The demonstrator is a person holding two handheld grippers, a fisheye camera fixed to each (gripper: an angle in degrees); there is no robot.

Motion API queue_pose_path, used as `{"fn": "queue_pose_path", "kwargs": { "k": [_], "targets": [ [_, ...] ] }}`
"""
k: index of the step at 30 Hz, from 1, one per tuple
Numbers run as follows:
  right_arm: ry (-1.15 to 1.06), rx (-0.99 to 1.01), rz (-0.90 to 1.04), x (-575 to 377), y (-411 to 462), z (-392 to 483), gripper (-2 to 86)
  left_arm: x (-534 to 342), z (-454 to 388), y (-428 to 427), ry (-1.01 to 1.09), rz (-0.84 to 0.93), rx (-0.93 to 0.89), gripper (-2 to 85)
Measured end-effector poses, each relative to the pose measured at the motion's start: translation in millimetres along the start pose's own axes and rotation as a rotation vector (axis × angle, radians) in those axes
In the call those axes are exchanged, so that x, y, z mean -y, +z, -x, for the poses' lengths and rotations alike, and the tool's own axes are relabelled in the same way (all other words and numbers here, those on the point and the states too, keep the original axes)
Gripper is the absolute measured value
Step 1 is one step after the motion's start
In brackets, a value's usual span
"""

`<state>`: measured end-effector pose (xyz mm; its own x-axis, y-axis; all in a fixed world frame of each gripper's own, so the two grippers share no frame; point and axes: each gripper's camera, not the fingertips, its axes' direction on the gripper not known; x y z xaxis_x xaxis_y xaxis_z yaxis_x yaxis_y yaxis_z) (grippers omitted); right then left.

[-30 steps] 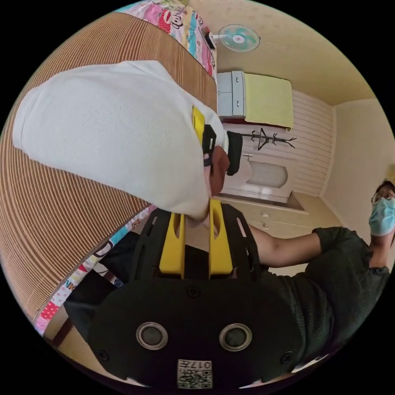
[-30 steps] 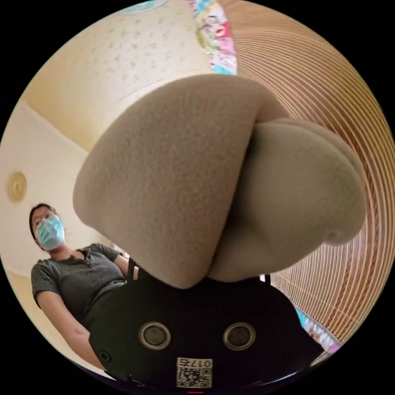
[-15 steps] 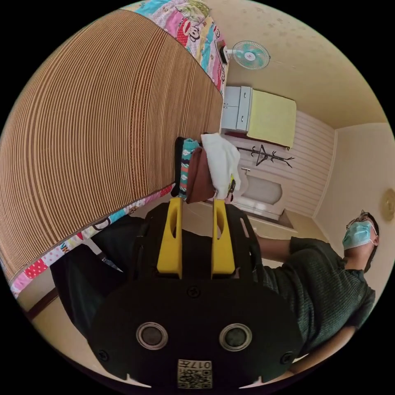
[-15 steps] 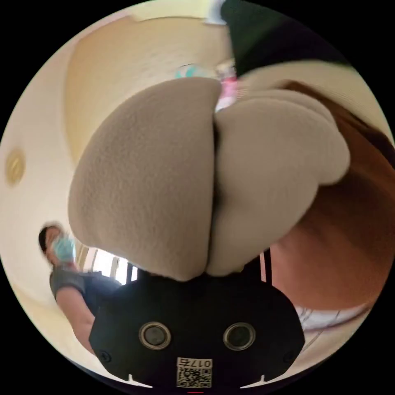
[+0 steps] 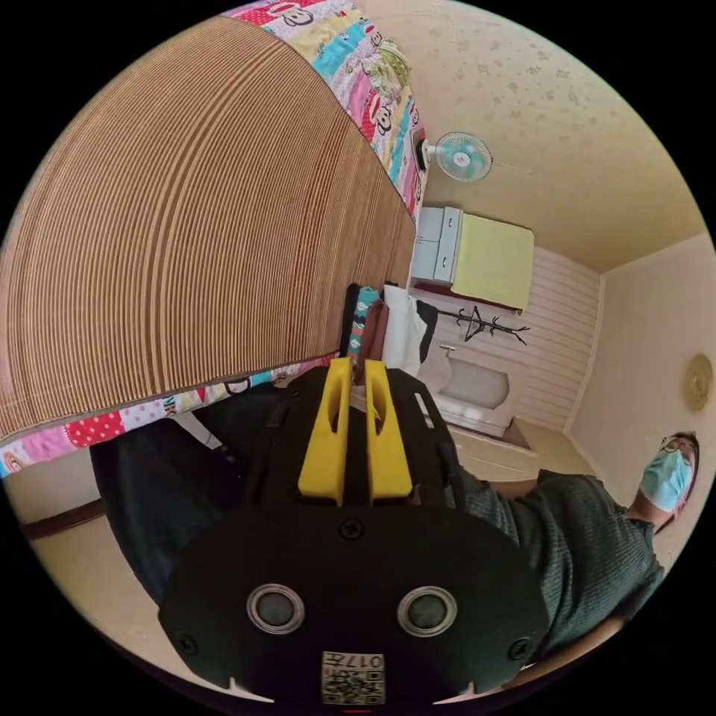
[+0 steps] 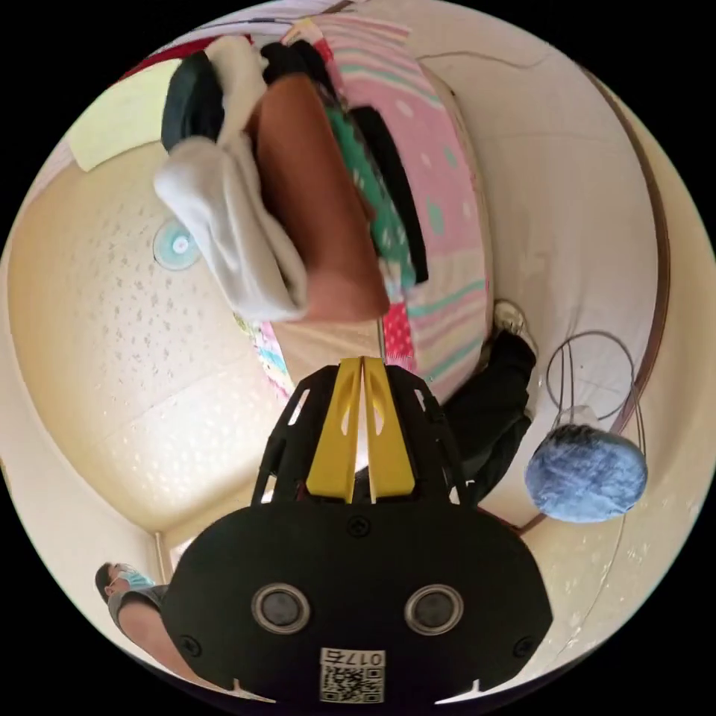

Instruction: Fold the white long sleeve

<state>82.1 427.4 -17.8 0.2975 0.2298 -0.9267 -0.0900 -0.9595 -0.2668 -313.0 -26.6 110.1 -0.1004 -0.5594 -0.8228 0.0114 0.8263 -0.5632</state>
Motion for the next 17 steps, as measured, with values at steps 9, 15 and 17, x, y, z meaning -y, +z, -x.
{"fn": "queue_pose_path", "kwargs": {
  "k": [9,15,17],
  "targets": [
    [-0.613,-0.175,0.709,-133,226,119,0.4,-87,48,-201,-0.149,-0.347,0.151,1.5],
    [-0.915,-0.011,0.705,-246,215,168,0.4,-165,113,-328,-0.475,-0.778,0.179,11.1],
    [-0.897,-0.002,0.669,-263,203,156,0.4,-195,142,-350,-0.584,-0.941,0.053,14.8]
  ]
}}
